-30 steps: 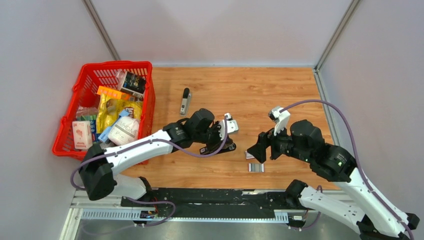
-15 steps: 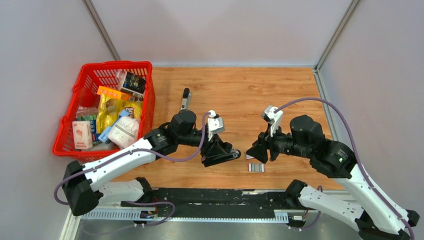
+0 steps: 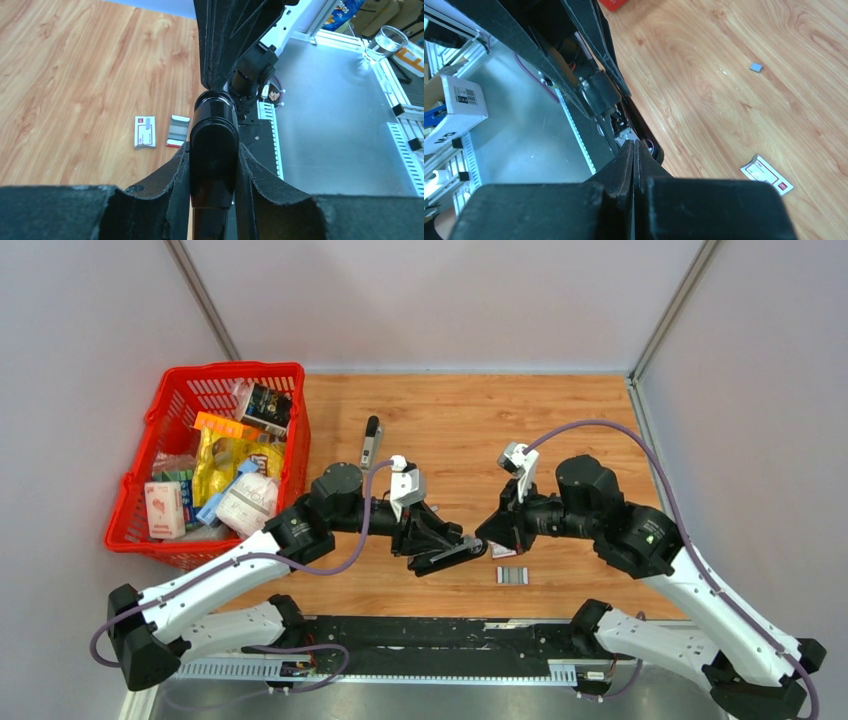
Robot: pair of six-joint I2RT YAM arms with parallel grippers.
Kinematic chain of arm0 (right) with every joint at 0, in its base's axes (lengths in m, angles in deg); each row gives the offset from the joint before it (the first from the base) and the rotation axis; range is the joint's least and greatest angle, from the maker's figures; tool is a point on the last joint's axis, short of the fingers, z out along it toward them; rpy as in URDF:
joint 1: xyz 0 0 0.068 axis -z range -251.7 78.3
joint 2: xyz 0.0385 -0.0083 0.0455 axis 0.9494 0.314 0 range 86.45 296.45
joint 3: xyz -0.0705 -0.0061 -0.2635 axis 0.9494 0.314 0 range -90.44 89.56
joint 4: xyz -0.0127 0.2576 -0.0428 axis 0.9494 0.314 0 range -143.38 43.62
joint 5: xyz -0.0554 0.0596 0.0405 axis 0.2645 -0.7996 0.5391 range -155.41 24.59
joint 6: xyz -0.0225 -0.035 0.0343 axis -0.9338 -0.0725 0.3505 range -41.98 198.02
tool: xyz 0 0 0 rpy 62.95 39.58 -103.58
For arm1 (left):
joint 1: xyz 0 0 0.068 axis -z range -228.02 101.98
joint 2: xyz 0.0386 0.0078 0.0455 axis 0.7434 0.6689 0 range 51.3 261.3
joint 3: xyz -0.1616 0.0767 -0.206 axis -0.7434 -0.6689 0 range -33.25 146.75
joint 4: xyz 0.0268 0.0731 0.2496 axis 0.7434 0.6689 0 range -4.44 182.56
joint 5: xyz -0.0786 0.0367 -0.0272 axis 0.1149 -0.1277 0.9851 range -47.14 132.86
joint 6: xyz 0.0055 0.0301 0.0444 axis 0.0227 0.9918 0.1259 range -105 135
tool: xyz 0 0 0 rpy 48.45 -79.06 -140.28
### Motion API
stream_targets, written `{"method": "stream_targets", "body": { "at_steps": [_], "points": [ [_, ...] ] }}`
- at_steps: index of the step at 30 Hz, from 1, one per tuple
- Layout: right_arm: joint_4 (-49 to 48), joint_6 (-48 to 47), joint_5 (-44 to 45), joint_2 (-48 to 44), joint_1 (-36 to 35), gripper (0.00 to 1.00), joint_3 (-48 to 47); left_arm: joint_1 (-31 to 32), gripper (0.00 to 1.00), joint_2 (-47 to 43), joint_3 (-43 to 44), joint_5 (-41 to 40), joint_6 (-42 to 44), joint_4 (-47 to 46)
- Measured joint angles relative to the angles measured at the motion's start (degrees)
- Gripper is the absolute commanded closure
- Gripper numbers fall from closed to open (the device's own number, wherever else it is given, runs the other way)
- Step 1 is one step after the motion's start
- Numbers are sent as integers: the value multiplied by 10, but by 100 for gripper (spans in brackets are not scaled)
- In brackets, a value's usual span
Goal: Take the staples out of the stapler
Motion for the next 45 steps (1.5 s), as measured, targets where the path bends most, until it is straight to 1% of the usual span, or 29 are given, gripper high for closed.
{"method": "stream_targets", "body": {
  "at_steps": [6,20,34,39,45],
  "points": [
    [-33,19,-10,10,-7,100,0,0,100,-1,-16,2,-9,-5],
    [-65,43,-12,21,-25,100,14,-3,100,-1,-19,0,-15,-22],
    [-77,53,7,-10,-26,100,67,-3,100,-6,-32,-3,-44,-56],
    [-81,54,30,-24,-26,100,97,-3,100,-11,-32,-21,-48,-61],
    [-104,63,51,-11,-27,100,140,-3,100,-4,-32,-46,-52,-83]
  ]
}}
